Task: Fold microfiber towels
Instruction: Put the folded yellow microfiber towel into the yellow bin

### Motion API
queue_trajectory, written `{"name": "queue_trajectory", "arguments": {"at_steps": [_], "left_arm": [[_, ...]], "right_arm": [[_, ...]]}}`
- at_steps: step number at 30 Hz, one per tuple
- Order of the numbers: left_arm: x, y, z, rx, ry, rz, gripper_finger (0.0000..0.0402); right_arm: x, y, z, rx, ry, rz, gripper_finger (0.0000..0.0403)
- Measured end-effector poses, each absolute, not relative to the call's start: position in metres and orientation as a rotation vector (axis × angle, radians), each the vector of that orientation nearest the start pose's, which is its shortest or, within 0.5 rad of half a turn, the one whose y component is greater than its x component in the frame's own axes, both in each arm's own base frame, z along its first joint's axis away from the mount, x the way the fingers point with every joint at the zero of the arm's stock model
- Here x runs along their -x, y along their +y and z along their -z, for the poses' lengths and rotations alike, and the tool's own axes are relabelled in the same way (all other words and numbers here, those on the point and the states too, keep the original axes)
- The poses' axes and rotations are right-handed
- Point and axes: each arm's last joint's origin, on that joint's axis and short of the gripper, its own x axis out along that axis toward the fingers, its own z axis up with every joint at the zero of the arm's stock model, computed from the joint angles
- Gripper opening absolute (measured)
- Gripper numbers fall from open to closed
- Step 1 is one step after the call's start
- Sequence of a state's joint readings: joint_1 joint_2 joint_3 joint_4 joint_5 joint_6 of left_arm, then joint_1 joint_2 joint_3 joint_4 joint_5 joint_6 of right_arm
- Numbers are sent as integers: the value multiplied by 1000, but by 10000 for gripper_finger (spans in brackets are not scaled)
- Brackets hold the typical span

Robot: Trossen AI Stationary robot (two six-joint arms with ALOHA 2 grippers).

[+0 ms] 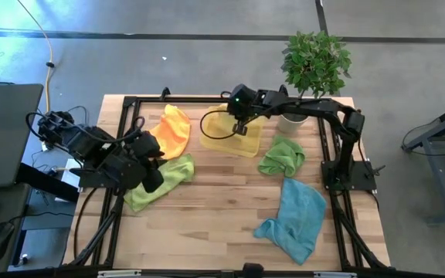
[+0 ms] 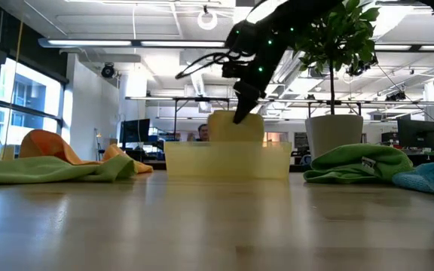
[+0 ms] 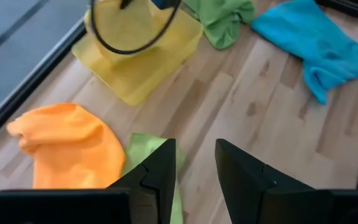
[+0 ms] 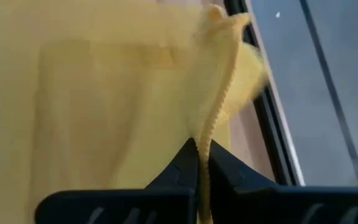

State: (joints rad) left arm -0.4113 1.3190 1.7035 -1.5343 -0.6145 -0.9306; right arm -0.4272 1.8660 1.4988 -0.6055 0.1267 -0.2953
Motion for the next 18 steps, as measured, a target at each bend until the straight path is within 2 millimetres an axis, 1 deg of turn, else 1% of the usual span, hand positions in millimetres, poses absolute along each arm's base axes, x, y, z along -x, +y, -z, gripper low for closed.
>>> {"name": "queue_trajectory", "arguments": {"at_steps": [4, 8, 10, 13, 16, 18], "left_arm": [[-187, -58, -423, 281, 813, -636, 101], [-187, -55, -422, 282, 817, -653, 101], [-187, -54, -422, 285, 817, -659, 101], [-188, -52, -422, 287, 816, -666, 101], [-188, -52, -422, 292, 815, -669, 101], [-188, -52, -422, 299, 813, -671, 101]], "right_arm": [[-359, -175, -239, 85, 1043, 351, 1], [-361, -171, -240, 59, 1040, 356, 1], [-363, -168, -247, 28, 1020, 365, 1], [-370, -166, -265, -48, 941, 391, 1], [-373, -167, -279, -192, 864, 450, 1], [-374, -167, -283, -302, 828, 507, 1]]}}
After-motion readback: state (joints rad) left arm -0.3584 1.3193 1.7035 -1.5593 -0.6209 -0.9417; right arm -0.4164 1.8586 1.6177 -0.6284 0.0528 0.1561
